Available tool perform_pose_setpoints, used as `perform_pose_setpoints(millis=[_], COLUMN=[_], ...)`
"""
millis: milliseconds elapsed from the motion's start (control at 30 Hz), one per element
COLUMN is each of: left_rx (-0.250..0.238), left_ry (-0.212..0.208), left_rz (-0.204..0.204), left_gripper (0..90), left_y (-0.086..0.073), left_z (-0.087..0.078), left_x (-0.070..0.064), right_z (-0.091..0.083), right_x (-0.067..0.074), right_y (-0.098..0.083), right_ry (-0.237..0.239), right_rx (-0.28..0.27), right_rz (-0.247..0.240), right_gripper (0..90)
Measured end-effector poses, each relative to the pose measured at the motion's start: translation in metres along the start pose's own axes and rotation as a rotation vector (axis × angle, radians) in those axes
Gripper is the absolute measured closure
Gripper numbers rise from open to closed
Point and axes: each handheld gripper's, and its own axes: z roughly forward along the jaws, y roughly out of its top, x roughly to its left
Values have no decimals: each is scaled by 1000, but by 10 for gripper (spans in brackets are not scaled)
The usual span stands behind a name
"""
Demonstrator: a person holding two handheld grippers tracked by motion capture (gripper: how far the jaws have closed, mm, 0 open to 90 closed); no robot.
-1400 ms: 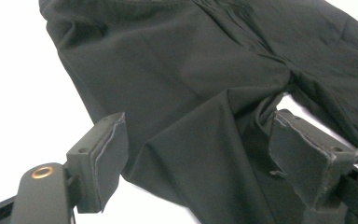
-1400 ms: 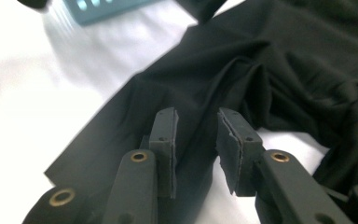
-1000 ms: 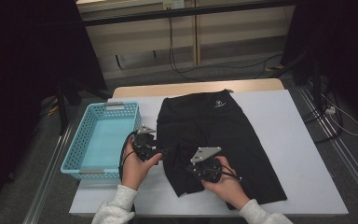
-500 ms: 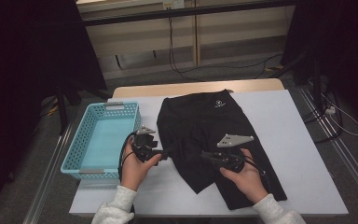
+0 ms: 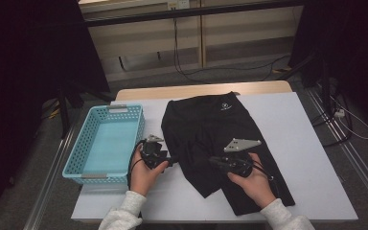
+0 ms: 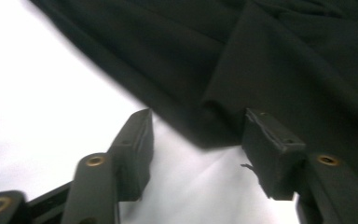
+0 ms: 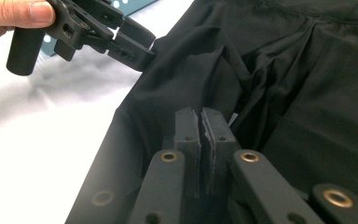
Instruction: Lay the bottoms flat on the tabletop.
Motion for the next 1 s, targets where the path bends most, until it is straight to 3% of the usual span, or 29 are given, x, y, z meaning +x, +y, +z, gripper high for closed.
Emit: perform_pose_setpoints(millis=[200, 267, 333, 500, 567, 733, 867, 1000], left_rx=[-14, -9, -11, 7, 13, -18, -3, 16], left_ry=[-38, -44, -49, -77, -86, -81, -75, -40], left_rz=[-22, -1, 12, -26, -45, -91, -137, -134], left_gripper=[486, 510, 582, 810, 873, 884, 884, 885], left_y=[2, 3, 4, 6, 7, 15, 18, 20], left_z=[7, 10, 14, 17, 12, -16, -36, -41], left_x=[-9, -13, -17, -21, -19, -6, 6, 9], right_z=[3, 4, 5, 6, 6, 3, 2, 3], right_x=[1, 2, 3, 5, 5, 6, 5, 4], right_y=[-2, -2, -3, -2, -2, -1, 1, 1], right_ry=[1, 7, 10, 17, 28, 53, 79, 70], right_rx=[15, 20, 23, 18, 14, -9, -25, -15], right_rz=[-9, -21, -22, -21, -15, 2, 27, 26], right_gripper=[864, 864, 865, 865, 865, 864, 874, 900])
